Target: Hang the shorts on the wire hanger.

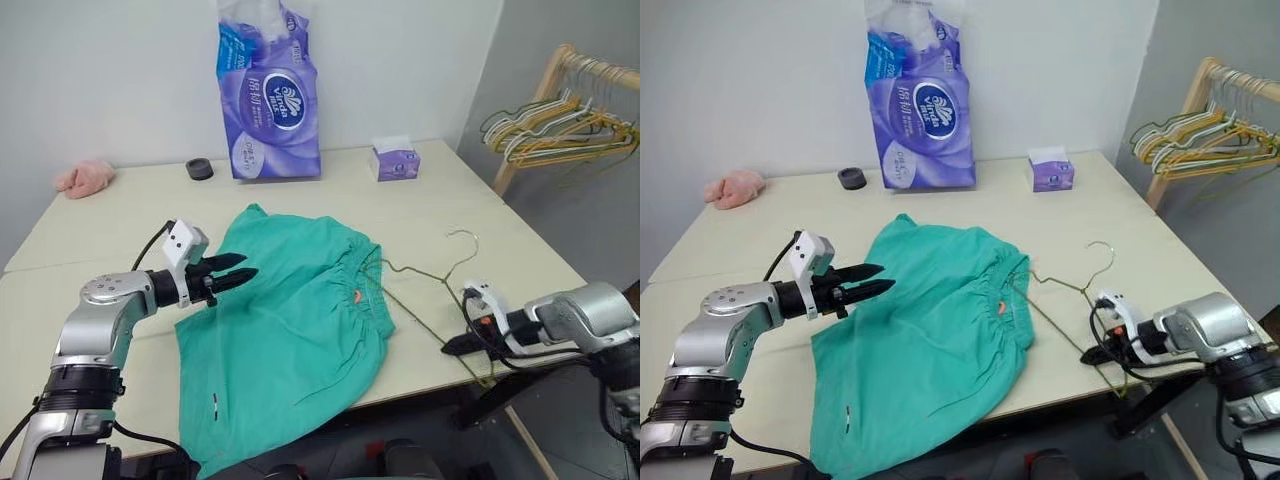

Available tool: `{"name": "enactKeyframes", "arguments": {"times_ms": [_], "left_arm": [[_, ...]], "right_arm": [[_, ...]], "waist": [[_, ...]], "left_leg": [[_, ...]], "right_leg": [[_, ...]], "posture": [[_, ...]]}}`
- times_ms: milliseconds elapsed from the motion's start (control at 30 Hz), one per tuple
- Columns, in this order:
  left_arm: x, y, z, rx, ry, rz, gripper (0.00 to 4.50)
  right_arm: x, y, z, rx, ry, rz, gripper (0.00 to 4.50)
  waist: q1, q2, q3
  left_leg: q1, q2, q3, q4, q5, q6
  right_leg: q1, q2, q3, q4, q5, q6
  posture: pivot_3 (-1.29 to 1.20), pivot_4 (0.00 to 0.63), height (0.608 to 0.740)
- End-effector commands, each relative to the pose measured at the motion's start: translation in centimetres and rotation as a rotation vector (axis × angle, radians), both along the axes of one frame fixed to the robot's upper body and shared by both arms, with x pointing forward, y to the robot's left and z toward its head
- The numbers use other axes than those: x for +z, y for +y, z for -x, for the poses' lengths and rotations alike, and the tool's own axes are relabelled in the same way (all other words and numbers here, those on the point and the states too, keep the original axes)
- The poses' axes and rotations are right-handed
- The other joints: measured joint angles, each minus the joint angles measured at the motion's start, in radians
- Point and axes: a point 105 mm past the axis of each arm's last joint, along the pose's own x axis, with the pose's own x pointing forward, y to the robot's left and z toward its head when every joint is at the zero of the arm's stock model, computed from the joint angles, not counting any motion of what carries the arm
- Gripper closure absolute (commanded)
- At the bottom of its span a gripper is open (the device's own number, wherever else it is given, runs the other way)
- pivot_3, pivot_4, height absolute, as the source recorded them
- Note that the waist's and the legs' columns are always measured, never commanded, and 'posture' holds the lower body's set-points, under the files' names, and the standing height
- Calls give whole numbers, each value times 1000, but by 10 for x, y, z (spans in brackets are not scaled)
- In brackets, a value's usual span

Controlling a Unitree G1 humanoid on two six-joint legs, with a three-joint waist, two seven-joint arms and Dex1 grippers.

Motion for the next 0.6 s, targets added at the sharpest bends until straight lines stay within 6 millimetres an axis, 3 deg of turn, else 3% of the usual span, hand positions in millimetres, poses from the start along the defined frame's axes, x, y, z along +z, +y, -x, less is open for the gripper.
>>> {"name": "enactKeyframes", "arguments": {"times_ms": [33, 300, 400, 600], "left_arm": [[16, 3, -4, 9, -49, 14, 2304], [19, 2, -7, 5, -63, 6, 2304], [20, 2, -5, 2, -65, 0, 2304], [20, 0, -5, 3, -69, 1, 2304]], "right_arm": [[12, 1, -12, -46, -15, 4, 4500], [5, 7, -24, -102, 22, 29, 4500], [6, 1, -14, -99, 61, 27, 4500], [19, 16, 5, -36, 124, -89, 4500]], "waist": [[0, 0, 0], [0, 0, 0], [0, 0, 0], [2, 0, 0]], "left_leg": [[0, 0, 0, 0, 0, 0], [-1, -1, -1, 0, 0, 0], [-1, -1, -1, 0, 0, 0], [-1, -2, -1, 0, 0, 0]], "right_leg": [[0, 0, 0, 0, 0, 0], [-1, 0, 0, 0, 0, 0], [-1, -1, 0, 0, 0, 0], [-1, -1, 0, 0, 0, 0]], "posture": [[-139, 0, 740], [-124, 0, 740], [-124, 0, 740], [-117, 0, 740]]}}
